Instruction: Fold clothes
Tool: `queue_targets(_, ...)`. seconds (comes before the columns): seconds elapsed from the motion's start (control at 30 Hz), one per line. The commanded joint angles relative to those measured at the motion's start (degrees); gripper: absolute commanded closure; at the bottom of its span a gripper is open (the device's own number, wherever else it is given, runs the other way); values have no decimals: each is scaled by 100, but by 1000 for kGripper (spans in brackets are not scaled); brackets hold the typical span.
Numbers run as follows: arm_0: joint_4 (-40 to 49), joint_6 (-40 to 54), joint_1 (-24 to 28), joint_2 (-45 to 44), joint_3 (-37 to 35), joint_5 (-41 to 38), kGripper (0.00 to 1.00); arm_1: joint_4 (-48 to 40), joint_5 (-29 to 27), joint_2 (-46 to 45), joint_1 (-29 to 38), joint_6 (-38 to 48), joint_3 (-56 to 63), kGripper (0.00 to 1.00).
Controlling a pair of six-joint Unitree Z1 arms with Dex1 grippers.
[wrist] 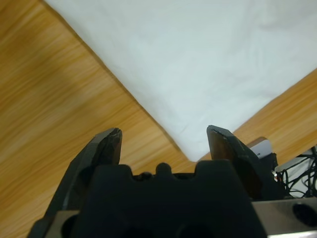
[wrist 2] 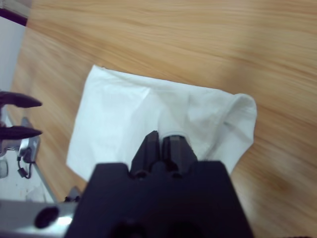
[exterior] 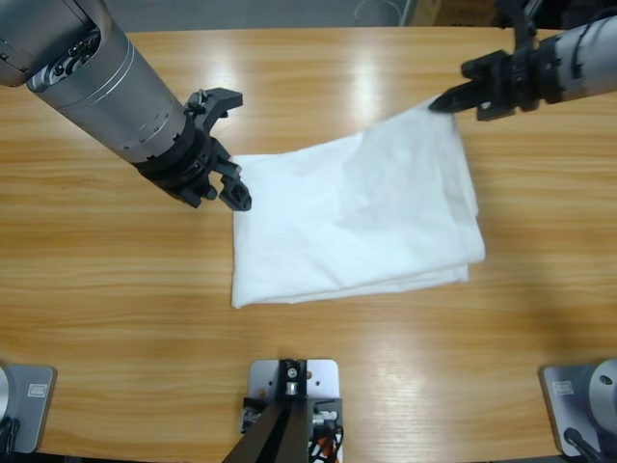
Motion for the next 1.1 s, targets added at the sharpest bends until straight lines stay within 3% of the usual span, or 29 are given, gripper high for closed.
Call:
queue_targets(0.03,-158,-72,-93,-29,353,-119,333,257,-701,799,34,540,86,1)
queue_targets(0.17,-223,-99,-103,-29,318,-172,335,466,-1399,230,41,570,121,0)
queue_targets(0.33,-225,-115,-110,-54,380,-172,335,948,-2654,-774,104,760,120,0)
queue_targets(0.4,-251,-116,-128,-38,362,-172,335,1243,-2904,-1039,104,885,104,0)
queue_targets(0.43,-269,-122,-142,-22,353,-172,335,1435,-2935,-1224,104,1057,121,48)
queue_targets(0.47,-302,-130,-151,-10,348,-172,335,1566,-2747,-1417,106,1154,188,312)
queue_targets(0.5,-330,-139,-154,18,331,-172,335,1705,-2438,-1589,190,1200,283,705)
queue_targets(0.53,-337,-143,-154,62,290,-172,335,1746,-2329,-1742,447,1314,446,962)
queue_targets(0.57,-343,-148,-154,115,246,-172,346,1714,-2306,-1865,718,1425,642,1000)
queue_targets(0.6,-350,-159,-156,170,199,-172,417,1589,-2257,-1957,906,1539,849,1000)
queue_targets(0.67,-397,-157,-226,307,86,-179,742,1240,-2023,-1962,1018,1711,1241,1000)
queue_targets(0.7,-390,-136,-279,414,11,-188,857,1150,-1861,-1888,1018,1718,1313,1000)
queue_targets(0.73,-386,-125,-314,528,-58,-186,915,1124,-1722,-1792,1018,1729,1331,1000)
queue_targets(0.83,-390,-143,-290,781,-202,-137,1000,916,-1422,-1542,1064,1736,1457,1000)
queue_targets(1.1,-390,-319,35,1521,-675,-172,1000,306,-1176,-904,1465,2073,1782,1000)
